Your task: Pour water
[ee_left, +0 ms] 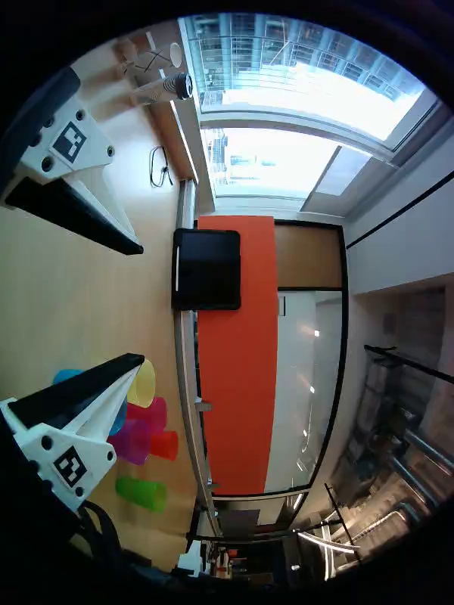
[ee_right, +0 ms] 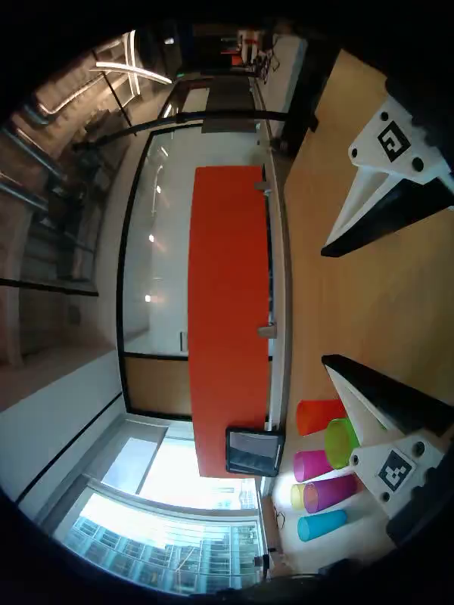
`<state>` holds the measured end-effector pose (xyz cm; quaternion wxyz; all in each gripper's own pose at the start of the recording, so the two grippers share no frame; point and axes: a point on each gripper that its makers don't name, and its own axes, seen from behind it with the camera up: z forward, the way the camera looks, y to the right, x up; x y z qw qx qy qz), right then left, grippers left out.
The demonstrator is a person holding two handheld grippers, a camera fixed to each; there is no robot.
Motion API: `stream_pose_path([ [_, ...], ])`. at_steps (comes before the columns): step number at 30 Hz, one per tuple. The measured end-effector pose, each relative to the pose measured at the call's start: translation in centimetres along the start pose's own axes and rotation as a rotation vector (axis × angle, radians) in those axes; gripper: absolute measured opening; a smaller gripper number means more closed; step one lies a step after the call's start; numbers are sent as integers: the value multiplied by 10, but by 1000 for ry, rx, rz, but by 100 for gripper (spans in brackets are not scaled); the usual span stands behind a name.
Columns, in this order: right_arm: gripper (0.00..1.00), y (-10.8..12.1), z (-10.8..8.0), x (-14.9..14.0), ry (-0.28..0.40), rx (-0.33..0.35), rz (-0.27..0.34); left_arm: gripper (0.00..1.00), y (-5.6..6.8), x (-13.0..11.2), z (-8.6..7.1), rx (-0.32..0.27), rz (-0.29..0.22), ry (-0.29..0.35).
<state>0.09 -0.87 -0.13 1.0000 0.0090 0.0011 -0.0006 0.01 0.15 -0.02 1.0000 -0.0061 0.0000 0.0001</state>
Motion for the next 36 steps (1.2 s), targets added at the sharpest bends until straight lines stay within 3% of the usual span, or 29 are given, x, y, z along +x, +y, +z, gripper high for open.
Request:
stream_pose_path([
  [36,100,1,0,0,-3,1,1,97,1,0,0,0,0,0],
])
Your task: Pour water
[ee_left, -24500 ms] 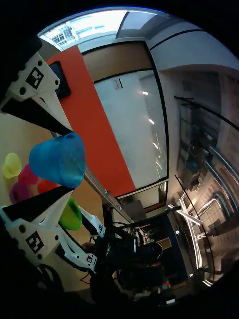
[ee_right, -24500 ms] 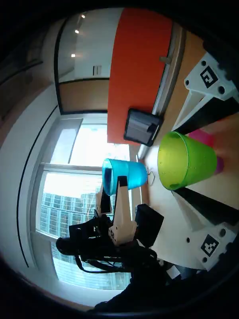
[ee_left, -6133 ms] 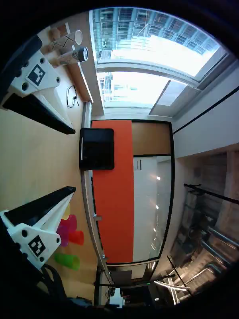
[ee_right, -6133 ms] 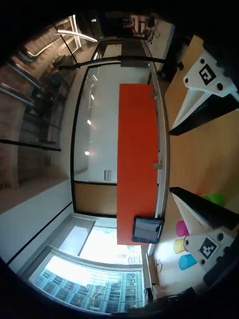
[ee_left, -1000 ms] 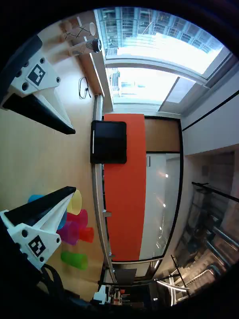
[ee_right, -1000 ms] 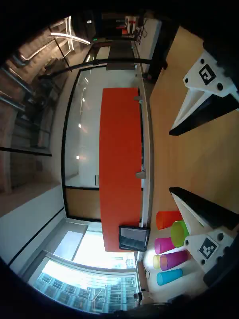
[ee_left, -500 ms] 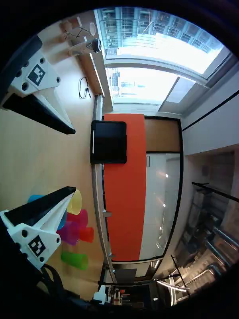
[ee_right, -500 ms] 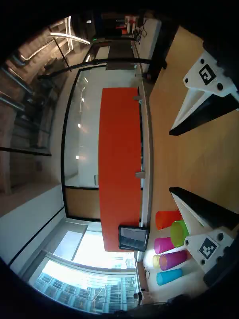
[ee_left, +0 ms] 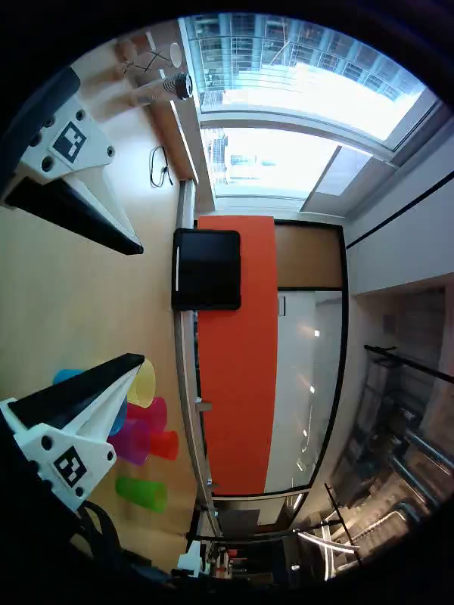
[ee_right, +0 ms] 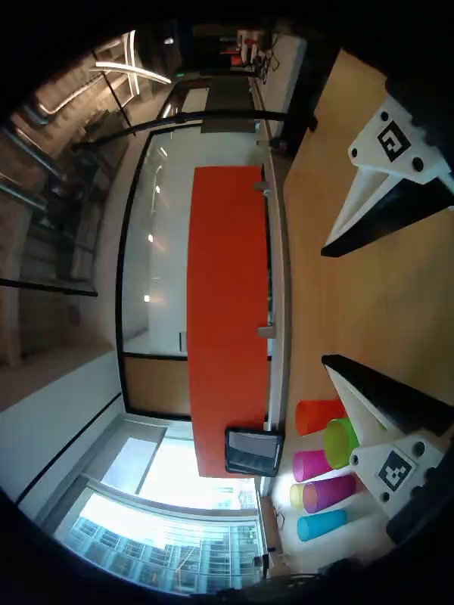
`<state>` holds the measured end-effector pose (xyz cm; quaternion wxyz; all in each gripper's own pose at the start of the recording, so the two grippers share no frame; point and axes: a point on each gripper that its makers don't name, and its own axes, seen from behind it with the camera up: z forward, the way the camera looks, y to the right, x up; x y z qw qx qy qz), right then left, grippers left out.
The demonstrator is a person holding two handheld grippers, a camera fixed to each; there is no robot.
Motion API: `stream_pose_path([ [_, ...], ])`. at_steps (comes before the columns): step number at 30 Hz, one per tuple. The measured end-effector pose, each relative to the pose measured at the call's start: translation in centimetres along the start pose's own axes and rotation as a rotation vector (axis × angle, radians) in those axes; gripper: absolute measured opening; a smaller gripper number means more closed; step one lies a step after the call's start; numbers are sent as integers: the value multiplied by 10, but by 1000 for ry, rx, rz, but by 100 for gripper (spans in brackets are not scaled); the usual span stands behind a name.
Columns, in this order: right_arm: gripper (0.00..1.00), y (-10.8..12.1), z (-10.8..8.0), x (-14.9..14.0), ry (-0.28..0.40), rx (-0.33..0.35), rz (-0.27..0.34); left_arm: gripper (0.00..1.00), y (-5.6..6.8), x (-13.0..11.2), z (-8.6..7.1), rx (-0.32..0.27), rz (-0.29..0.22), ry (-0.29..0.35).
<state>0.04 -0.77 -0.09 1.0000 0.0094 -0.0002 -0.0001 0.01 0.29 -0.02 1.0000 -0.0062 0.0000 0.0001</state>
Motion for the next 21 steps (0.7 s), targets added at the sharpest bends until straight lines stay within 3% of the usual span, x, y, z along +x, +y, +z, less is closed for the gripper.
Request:
stream_pose_path([
  [21,100,0,0,0,0,0,0,97,-1,0,0,0,0,0],
])
